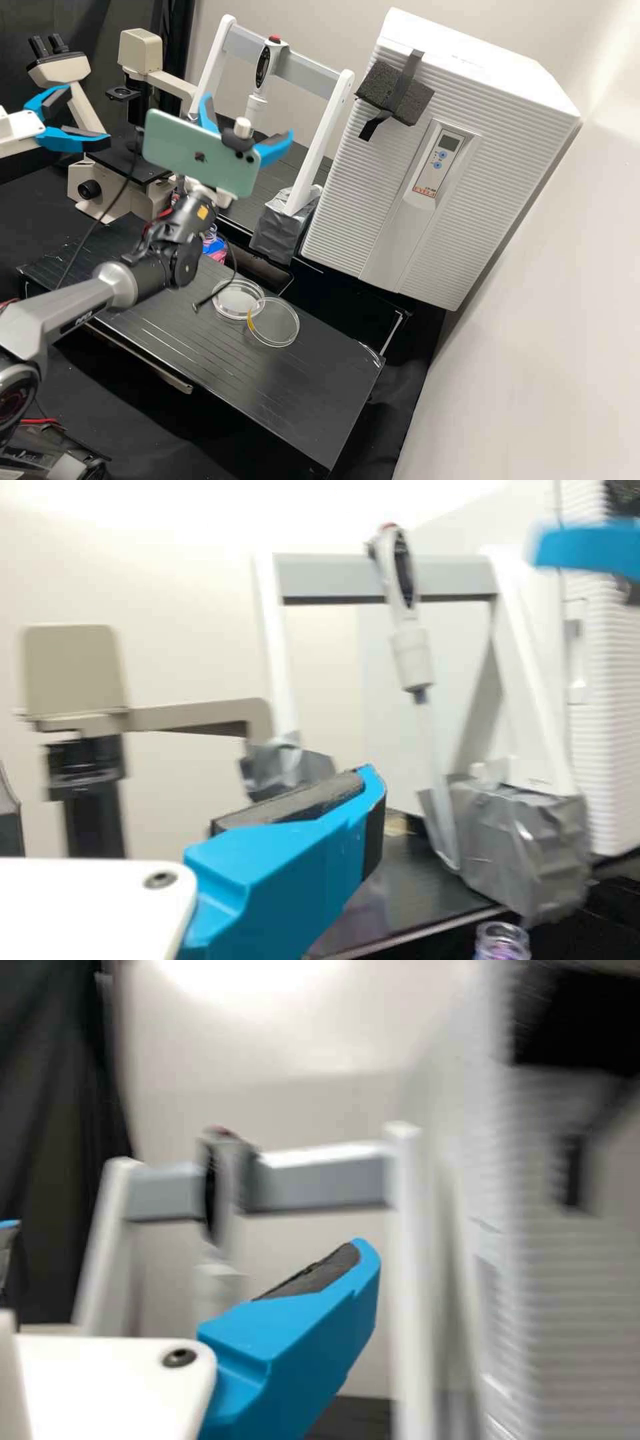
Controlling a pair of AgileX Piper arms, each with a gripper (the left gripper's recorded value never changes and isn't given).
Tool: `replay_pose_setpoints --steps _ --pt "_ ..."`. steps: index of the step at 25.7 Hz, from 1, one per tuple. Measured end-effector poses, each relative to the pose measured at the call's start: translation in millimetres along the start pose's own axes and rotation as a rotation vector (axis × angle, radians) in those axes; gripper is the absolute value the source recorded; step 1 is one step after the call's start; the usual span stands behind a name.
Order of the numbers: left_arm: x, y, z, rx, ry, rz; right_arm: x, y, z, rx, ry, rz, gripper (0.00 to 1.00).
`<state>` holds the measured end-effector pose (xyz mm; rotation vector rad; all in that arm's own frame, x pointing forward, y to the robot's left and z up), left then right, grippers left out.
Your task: Use the pipette
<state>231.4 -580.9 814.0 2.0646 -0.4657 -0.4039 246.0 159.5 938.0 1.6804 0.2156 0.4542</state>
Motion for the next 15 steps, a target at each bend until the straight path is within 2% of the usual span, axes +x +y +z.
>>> replay_pose_setpoints --steps 2,5,6,7,9,11,13,15 --pt "-10.4 1.5 -3.5 0.002 0.036 0.018 -11 2.2 18.1 -0.011 -0.045 0.035 1.00" --pt "-22.0 1.1 -5.8 0.013 0.063 0.039 -23 7.3 35.1 -0.010 -0.095 0.105 1.00" --pt "-26.4 0.8 -6.5 0.024 0.073 0.045 -27 7.3 40.7 -0.013 -0.115 0.125 1.00" --pt "-31.9 0.6 -7.1 0.038 0.087 0.053 -32 9.5 48.3 -0.025 -0.137 0.167 1.00" --pt "-40.2 -1.8 -7.7 0.050 0.112 0.059 -39 9.0 57.4 -0.038 -0.172 0.196 1.00" --pt "-48.1 -5.2 -8.9 0.068 0.146 0.054 -46 8.2 66.8 -0.044 -0.204 0.245 1.00" --pt "-54.2 -8.1 -8.3 0.078 0.165 0.050 -52 4.8 74.9 -0.041 -0.231 0.269 1.00" --pt "-62.2 -11.0 -6.8 0.107 0.212 0.076 -58 -0.1 83.9 -0.037 -0.232 0.295 1.00"
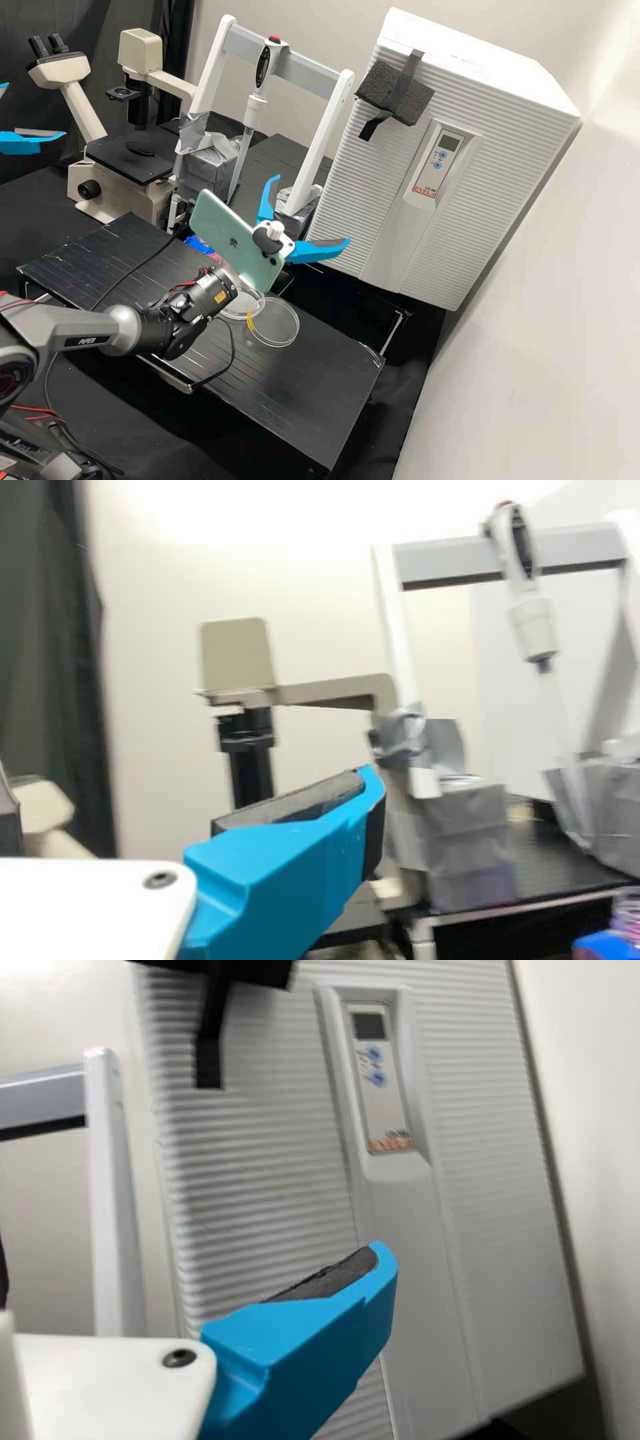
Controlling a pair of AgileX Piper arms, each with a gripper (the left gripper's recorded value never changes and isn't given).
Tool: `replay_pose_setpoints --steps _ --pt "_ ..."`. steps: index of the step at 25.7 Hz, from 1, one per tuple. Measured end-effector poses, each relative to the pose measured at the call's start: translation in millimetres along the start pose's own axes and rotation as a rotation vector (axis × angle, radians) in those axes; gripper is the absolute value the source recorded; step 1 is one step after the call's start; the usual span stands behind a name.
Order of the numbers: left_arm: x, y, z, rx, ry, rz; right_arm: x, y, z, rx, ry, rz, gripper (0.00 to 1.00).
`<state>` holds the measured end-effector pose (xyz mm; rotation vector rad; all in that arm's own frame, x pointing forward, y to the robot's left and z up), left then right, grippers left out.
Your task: Use the pipette
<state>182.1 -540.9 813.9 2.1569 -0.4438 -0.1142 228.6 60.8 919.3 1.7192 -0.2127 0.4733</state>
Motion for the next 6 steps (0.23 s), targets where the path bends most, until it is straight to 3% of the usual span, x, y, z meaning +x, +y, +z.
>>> replay_pose_setpoints --steps 3,6 --pt "-9.7 0.5 -1.1 0.030 0.052 0.051 -7 -7.1 11.6 0.002 0.022 0.014 1.00" --pt "-11.6 -1.8 -4.2 0.025 0.066 0.047 -12 -11.3 14.5 0.005 0.024 0.008 1.00"
